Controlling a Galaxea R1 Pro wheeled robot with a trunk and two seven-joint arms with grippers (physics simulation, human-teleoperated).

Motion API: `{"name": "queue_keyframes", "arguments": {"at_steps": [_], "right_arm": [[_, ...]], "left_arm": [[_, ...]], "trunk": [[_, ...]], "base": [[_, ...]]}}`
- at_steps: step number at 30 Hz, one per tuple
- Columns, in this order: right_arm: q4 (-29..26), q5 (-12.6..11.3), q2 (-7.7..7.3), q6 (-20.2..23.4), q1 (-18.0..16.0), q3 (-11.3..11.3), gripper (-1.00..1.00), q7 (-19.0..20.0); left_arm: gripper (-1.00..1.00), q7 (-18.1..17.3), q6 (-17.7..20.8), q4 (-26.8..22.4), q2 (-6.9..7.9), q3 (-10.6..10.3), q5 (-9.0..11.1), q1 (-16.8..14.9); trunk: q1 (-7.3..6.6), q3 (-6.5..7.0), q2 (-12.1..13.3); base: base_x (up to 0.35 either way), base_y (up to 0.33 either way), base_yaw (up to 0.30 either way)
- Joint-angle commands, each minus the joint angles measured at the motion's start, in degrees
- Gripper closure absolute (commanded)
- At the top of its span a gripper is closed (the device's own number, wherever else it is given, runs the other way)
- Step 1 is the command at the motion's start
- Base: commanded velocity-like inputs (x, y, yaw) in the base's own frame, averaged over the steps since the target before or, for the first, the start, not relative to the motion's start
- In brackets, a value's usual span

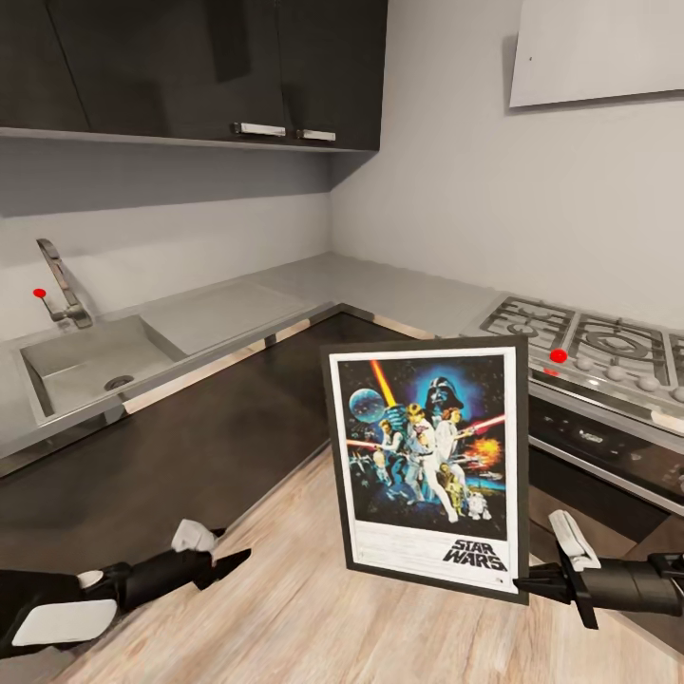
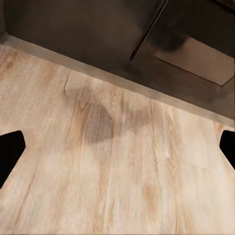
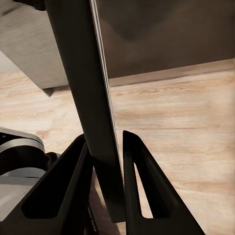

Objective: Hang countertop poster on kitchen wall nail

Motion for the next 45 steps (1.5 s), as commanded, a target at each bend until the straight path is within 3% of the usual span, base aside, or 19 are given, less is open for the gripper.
{"name": "queue_keyframes", "arguments": {"at_steps": [1, 3, 5, 8, 13, 15, 17, 19, 20, 22, 25, 27, 33, 45], "right_arm": [[0.01, -0.17, -0.02, 0.75, -0.04, 0.0, 1.0, 0.28], [0.02, -0.17, -0.02, 0.73, -0.04, -0.02, 1.0, 0.27], [0.03, -0.16, -0.02, 0.72, -0.04, -0.04, 1.0, 0.26], [0.03, -0.17, -0.02, 0.71, -0.03, -0.06, 1.0, 0.24], [0.03, -0.14, -0.02, 0.71, -0.04, -1.08, 1.0, 0.24], [0.03, -0.11, -0.02, 0.71, -0.04, -1.91, 1.0, 0.25], [0.03, -0.1, -0.02, 0.71, -0.04, -2.2, 1.0, 0.25], [0.03, -0.13, -0.01, 0.71, -0.02, -2.37, 1.0, 0.25], [0.03, -0.12, -0.01, 0.68, -0.02, -2.47, 1.0, 0.21], [0.03, -0.13, 0.19, 0.63, -0.03, -2.51, 1.0, 0.18], [0.03, -0.16, 0.98, 0.62, -0.04, -2.51, 1.0, 0.12], [0.03, -0.16, 1.14, 0.62, -0.04, -2.53, 1.0, 0.08], [0.03, -0.24, 1.66, 0.55, 0.01, -2.56, 1.0, -4.35], [0.03, -0.57, 1.74, 0.53, 0.05, -2.59, 1.0, -5.18]], "left_arm": [[-1.0, 0.15, 0.18, 1.39, -1.07, -0.28, 0.95, 0.25], [-1.0, 1.21, 2.68, 6.9, -4.3, -0.25, 4.05, 2.2], [-1.0, 1.41, 3.94, 9.96, -5.8, -0.23, 5.6, 3.33], [-1.0, 1.55, 5.48, 16.79, -8.98, -0.01, 7.48, 7.49], [-1.0, 1.33, 6.02, 20.75, -10.65, 0.39, 8.21, 12.34], [-1.0, 0.64, 6.04, 22.02, -10.9, 1.91, 8.32, 15.67], [-1.0, -0.3, 6.0, 23.68, -10.99, 4.86, 8.36, 18.86], [-1.0, -3.01, 5.85, 26.44, -11.17, 11.6, 8.3, 24.3], [-1.0, -12.41, 5.76, 32.46, -11.45, 23.73, 8.17, 31.01], [-1.0, -19.41, 5.74, 35.21, -11.51, 27.51, 8.21, 35.04], [-1.0, -21.82, 5.74, 35.97, -11.61, 33.55, 8.17, 37.27], [-1.0, -22.57, 5.74, 36.08, -12.12, 35.6, 8.11, 38.3], [-1.0, -27.2, 5.76, 37.1, -12.72, 38.14, 8.29, 39.68], [-1.0, -27.82, 5.82, 38.71, -12.95, 38.57, 8.31, 39.8]], "trunk": [[0.0, -0.06, -0.04], [0.0, -0.06, -0.04], [0.0, -0.06, -0.04], [0.0, -0.06, -0.04], [0.0, -0.06, -0.04], [0.0, -0.06, -0.04], [0.0, -0.06, -0.04], [0.0, -0.06, -0.04], [0.0, -0.06, -0.04], [0.0, -0.06, -0.04], [0.0, -0.06, -0.04], [0.0, -0.06, -0.04], [0.0, -0.06, -0.04], [0.0, -0.06, -0.04]], "base": [[0.0, 0.0, 0.0], [0.0, 0.0, 0.0], [0.0, 0.0, 0.0], [0.0, 0.0, 0.0], [0.0, 0.0, 0.0], [0.0, 0.0, 0.0], [0.0, 0.0, 0.0], [0.0, 0.0, 0.0], [0.0, 0.0, 0.0], [0.0, 0.0, 0.0], [0.0, 0.0, 0.0], [0.0, 0.0, 0.0], [0.0, 0.0, 0.0], [-0.169, 0.0, 0.0]]}}
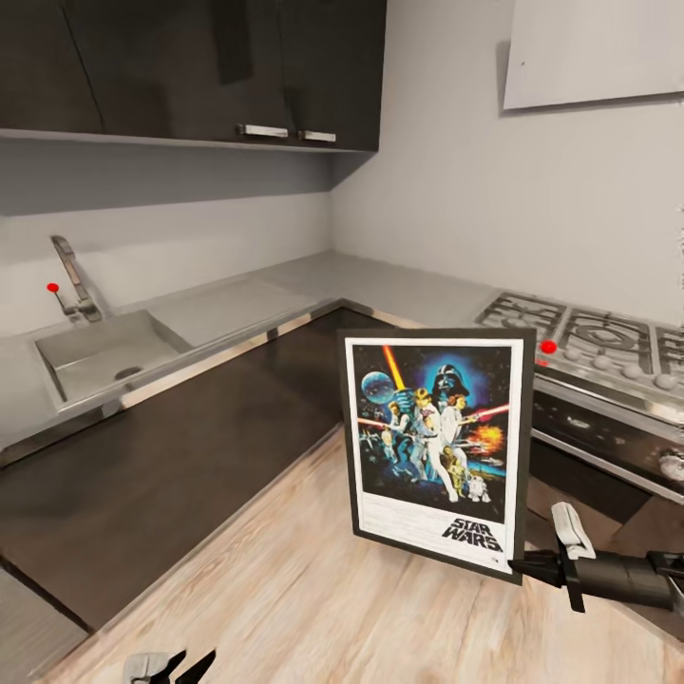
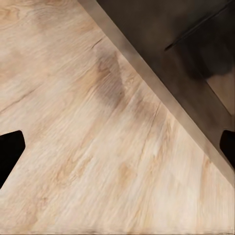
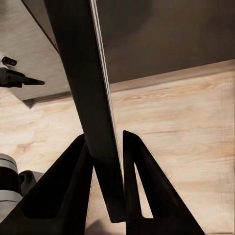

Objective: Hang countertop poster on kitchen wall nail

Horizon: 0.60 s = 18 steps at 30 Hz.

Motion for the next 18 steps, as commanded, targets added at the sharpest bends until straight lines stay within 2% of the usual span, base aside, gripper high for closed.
{"name": "queue_keyframes", "arguments": {"at_steps": [1, 9, 15, 18], "right_arm": [[0.01, -0.24, -0.01, 0.76, -0.03, 0.0, 1.0, 0.29], [0.01, -0.27, -0.01, 0.76, -0.03, 0.0, 1.0, 0.16], [0.01, -0.27, -0.01, 0.76, -0.03, 0.0, 1.0, -0.05], [0.01, -0.27, -0.01, 0.76, -0.03, 0.0, 1.0, -0.14]], "left_arm": [[-1.0, -0.15, -0.2, -0.09, 0.03, -0.47, 0.61, -0.09], [-1.0, -0.15, -0.2, -0.07, -0.03, -0.47, 0.61, -0.09], [-1.0, -0.16, -0.2, -0.07, -0.04, -0.47, 0.61, -0.09], [-1.0, -0.16, -0.2, -0.07, -0.04, -0.47, 0.61, -0.09]], "trunk": [[-0.04, -0.05, -0.04], [-0.04, -0.05, -0.04], [-0.04, -0.05, -0.04], [-0.04, -0.05, -0.04]], "base": [[-0.315, 0.0, 0.0], [-0.276, 0.0, 0.024], [-0.058, 0.0, 0.248], [-0.241, 0.0, 0.287]]}}
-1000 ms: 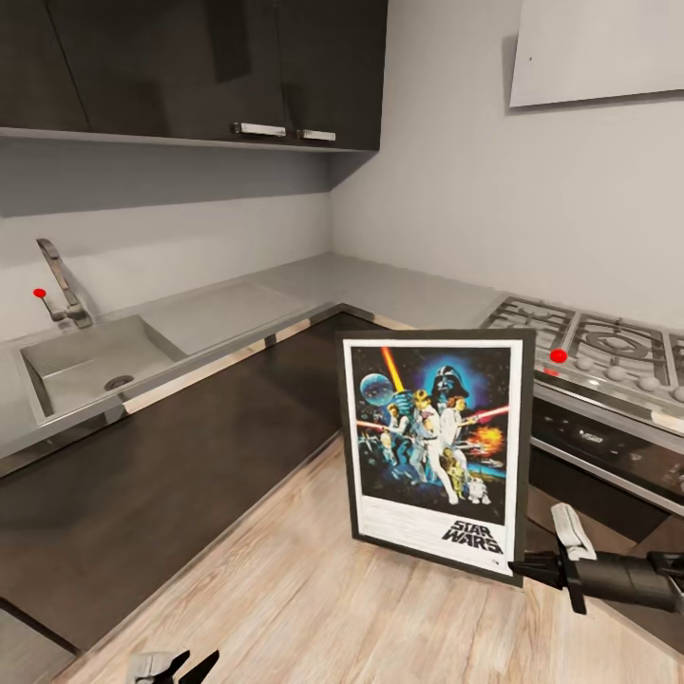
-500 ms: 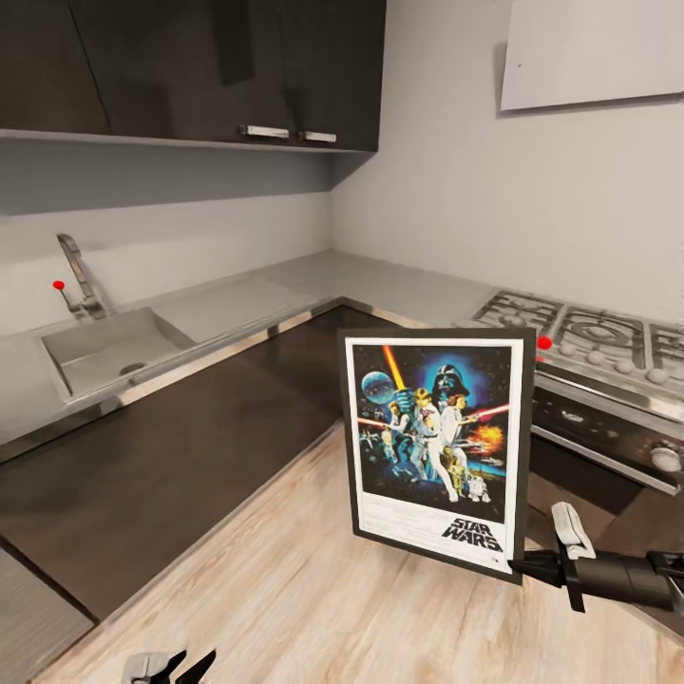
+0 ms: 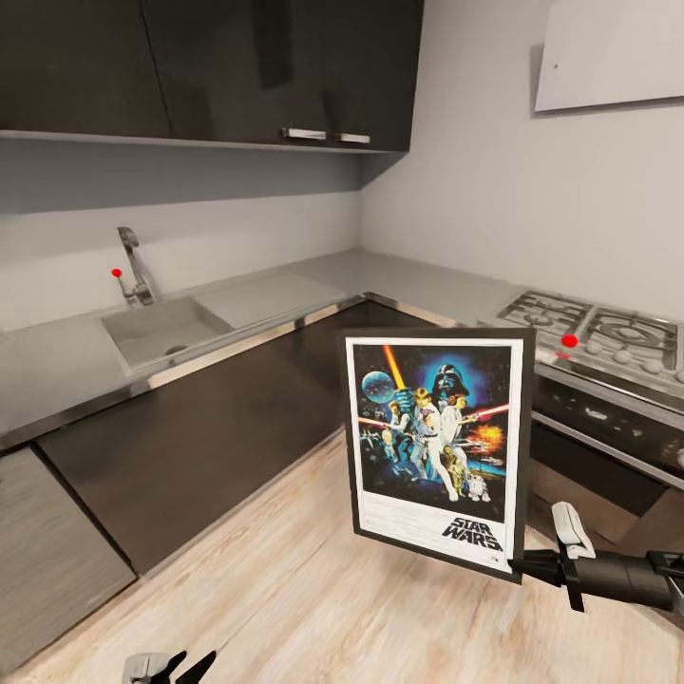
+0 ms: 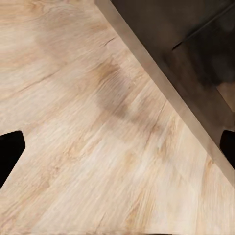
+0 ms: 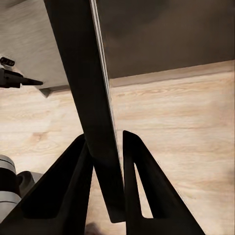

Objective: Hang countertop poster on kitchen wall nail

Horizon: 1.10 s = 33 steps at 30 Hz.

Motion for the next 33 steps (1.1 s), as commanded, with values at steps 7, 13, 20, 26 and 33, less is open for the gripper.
{"name": "queue_keyframes", "arguments": {"at_steps": [7, 13, 20, 26, 33], "right_arm": [[-0.02, -0.24, -0.02, 0.76, -0.01, -0.03, 1.0, 0.26], [-0.02, -0.24, -0.02, 0.76, -0.01, -0.03, 1.0, 0.26], [-0.02, -0.24, 0.06, 0.76, -0.01, -0.03, 1.0, 0.26], [-0.02, -0.19, 1.1, 0.76, -0.01, -0.04, 1.0, 0.27], [-0.02, -0.17, 1.2, 0.76, -0.01, -0.02, 1.0, 0.26]], "left_arm": [[-1.0, -0.15, -0.18, -0.08, 0.03, -0.49, 0.6, -0.11], [-1.0, -0.15, -0.18, -0.08, 0.03, -0.49, 0.6, -0.11], [-1.0, -0.15, -0.18, -0.01, 0.03, -0.49, 0.6, -0.11], [-1.0, -0.15, -0.18, 0.04, 0.03, -0.42, 0.67, -0.11], [-1.0, -0.15, -0.18, 0.14, 0.03, -0.35, 0.69, -0.11]], "trunk": [[-0.03, -0.06, -0.04], [-0.03, -0.06, -0.04], [-0.03, -0.06, -0.04], [-0.03, -0.06, -0.04], [-0.03, -0.06, -0.04]], "base": [[-0.323, 0.0, 0.17], [-0.339, 0.0, 0.021], [-0.342, 0.0, 0.003], [-0.343, 0.0, 0.0], [-0.277, 0.0, 0.055]]}}
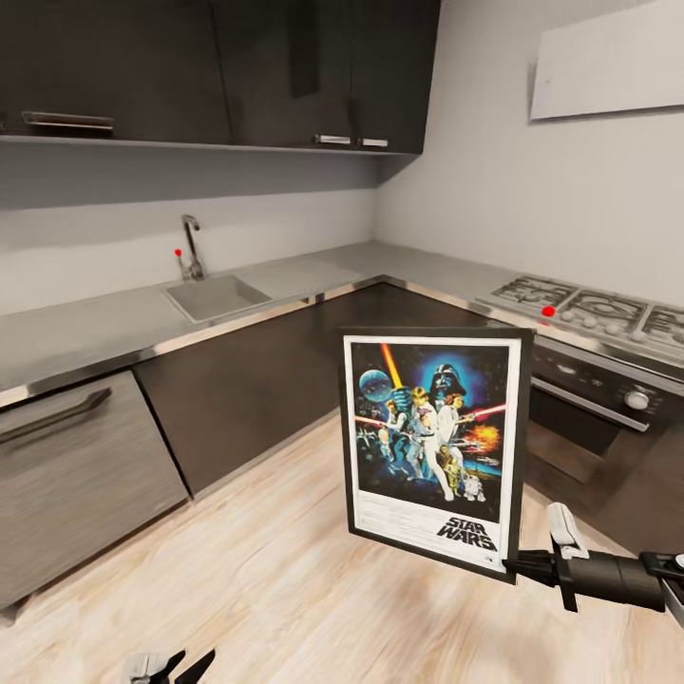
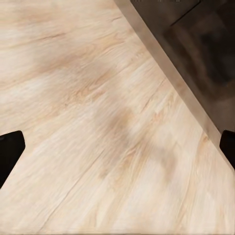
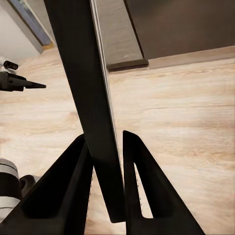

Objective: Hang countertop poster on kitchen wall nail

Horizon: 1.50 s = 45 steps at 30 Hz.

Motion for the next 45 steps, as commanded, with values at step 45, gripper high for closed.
{"name": "queue_keyframes", "arguments": {"at_steps": [45], "right_arm": [[-0.01, -0.32, 0.25, -0.48, -0.02, 0.06, 1.0, -2.79]], "left_arm": [[-1.0, -0.15, -0.01, 2.15, -0.05, 3.59, 0.52, 0.34]], "trunk": [[-0.01, 2.93, -0.03]], "base": [[-0.006, 0.0, 0.039]]}}
